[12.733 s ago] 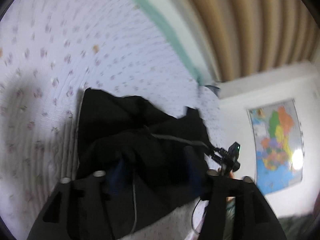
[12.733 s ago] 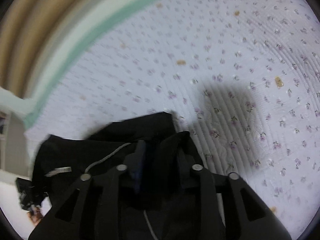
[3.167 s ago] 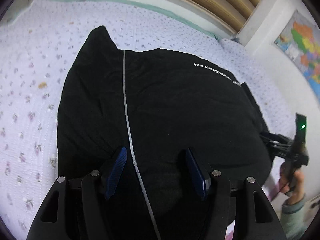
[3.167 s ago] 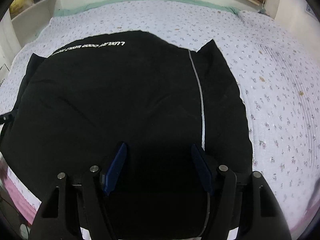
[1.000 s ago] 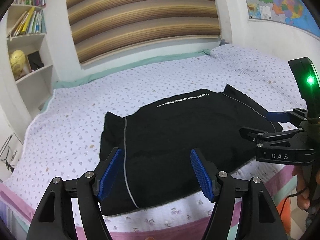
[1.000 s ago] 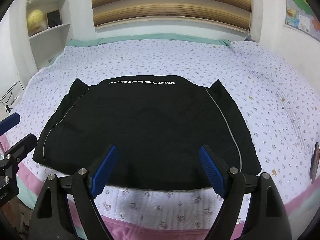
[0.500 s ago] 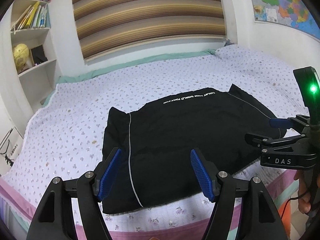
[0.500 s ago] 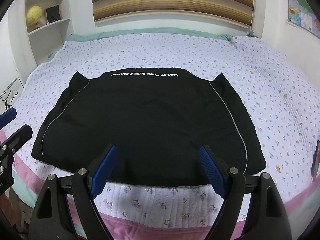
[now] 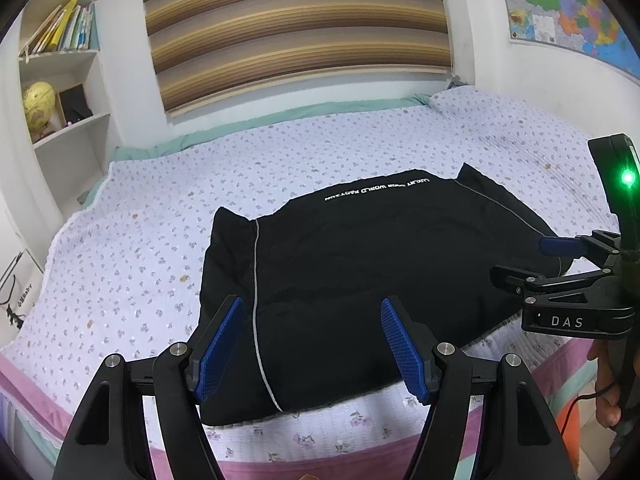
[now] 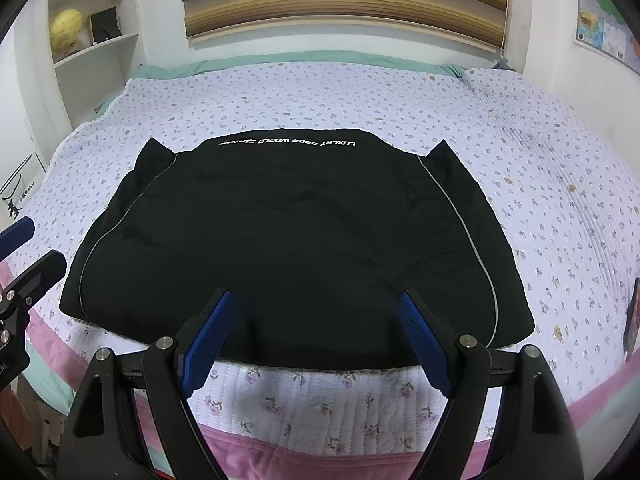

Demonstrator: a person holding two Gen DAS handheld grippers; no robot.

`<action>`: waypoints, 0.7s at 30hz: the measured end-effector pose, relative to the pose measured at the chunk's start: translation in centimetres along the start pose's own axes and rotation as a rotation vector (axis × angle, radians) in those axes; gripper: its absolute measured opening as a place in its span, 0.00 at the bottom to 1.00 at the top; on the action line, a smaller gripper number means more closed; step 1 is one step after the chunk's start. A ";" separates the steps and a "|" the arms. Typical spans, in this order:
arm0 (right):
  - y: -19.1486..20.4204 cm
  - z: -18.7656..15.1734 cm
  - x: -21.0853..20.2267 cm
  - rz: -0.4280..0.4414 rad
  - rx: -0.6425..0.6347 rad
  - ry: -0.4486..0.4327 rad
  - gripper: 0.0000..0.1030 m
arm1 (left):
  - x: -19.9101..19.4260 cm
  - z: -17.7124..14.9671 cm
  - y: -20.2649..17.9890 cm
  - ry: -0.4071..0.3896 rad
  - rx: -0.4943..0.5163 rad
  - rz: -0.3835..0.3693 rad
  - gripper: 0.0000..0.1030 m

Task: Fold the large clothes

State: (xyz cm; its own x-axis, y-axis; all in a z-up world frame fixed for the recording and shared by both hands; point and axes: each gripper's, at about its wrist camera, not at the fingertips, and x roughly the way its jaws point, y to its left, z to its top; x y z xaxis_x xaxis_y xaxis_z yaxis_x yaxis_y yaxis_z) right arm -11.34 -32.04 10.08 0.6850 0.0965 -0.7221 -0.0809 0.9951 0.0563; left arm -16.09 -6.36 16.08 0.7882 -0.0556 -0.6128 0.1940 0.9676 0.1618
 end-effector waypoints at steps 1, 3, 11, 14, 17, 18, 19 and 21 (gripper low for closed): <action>0.0 0.0 0.1 0.000 0.002 0.002 0.83 | 0.1 -0.1 0.0 0.002 0.000 0.001 0.70; 0.0 -0.1 0.1 -0.002 0.005 0.004 0.83 | 0.2 -0.1 0.0 0.005 0.000 0.003 0.70; 0.0 -0.3 0.5 0.001 0.005 0.015 0.83 | 0.6 -0.3 0.2 0.017 -0.006 0.000 0.70; 0.0 -0.4 0.6 0.002 0.005 0.021 0.83 | 0.8 -0.3 0.4 0.022 -0.007 -0.003 0.70; 0.1 -0.4 0.7 0.008 0.009 0.026 0.83 | 1.0 -0.4 0.4 0.027 -0.008 -0.003 0.70; 0.1 -0.4 0.7 0.010 0.011 0.026 0.83 | 1.1 -0.4 0.4 0.030 -0.010 -0.003 0.70; 0.1 -0.4 0.7 0.010 0.013 0.025 0.83 | 1.2 -0.4 0.4 0.032 -0.011 -0.003 0.70; 0.0 -0.4 0.8 0.009 0.013 0.026 0.83 | 1.3 -0.4 0.4 0.034 -0.012 -0.006 0.70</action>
State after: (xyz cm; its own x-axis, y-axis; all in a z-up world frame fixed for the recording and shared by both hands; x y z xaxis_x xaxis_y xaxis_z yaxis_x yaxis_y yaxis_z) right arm -11.08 -31.97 9.26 0.6655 0.1050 -0.7390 -0.0774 0.9944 0.0716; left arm -15.26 -5.92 15.06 0.7666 -0.0526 -0.6400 0.1912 0.9701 0.1492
